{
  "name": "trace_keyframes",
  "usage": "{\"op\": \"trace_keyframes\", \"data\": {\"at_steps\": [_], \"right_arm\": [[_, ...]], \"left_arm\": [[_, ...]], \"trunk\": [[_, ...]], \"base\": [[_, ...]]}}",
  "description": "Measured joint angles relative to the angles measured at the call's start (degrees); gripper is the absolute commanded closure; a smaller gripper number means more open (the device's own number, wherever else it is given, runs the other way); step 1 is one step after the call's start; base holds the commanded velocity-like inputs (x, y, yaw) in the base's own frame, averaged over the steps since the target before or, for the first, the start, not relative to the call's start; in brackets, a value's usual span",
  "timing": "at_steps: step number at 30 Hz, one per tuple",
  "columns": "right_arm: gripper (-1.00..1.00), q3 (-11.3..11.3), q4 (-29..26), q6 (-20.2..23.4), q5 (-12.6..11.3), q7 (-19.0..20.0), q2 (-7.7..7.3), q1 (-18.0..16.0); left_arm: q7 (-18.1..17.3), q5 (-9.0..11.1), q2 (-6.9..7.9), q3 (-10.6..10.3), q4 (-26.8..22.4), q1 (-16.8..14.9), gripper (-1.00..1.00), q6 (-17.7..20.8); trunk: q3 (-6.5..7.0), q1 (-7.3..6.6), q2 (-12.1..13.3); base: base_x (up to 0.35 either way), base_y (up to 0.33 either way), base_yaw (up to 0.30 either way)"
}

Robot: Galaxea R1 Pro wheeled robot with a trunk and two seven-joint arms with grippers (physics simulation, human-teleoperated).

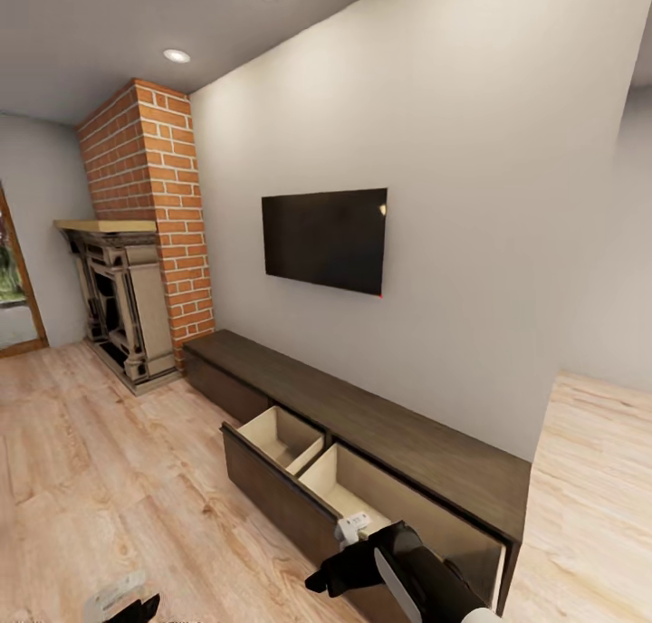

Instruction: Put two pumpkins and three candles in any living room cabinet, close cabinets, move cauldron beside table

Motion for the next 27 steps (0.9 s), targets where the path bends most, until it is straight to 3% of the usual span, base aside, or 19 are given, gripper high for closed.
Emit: {"op": "trace_keyframes", "data": {"at_steps": [6,19,27], "right_arm": [[-1.00,0.0,0.0,0.0,0.0,0.0,0.34,0.0],[-1.00,0.6,0.1,0.0,0.0,0.0,0.51,0.0],[-1.00,0.7,0.1,0.0,0.0,-0.1,0.63,0.0]], "left_arm": [[0.0,0.1,-0.01,0.0,0.0,0.0,-1.00,-0.4],[0.1,0.0,-0.01,-0.1,0.0,0.0,-1.00,-0.5],[0.1,-0.1,-0.01,-0.1,0.1,0.0,-1.00,-0.5]], "trunk": [[0.30,0.00,0.0],[0.36,0.00,0.0],[0.54,0.03,0.0]], "base": [[0.000,0.000,0.137],[-0.003,0.000,0.018],[-0.168,0.000,0.216]]}}
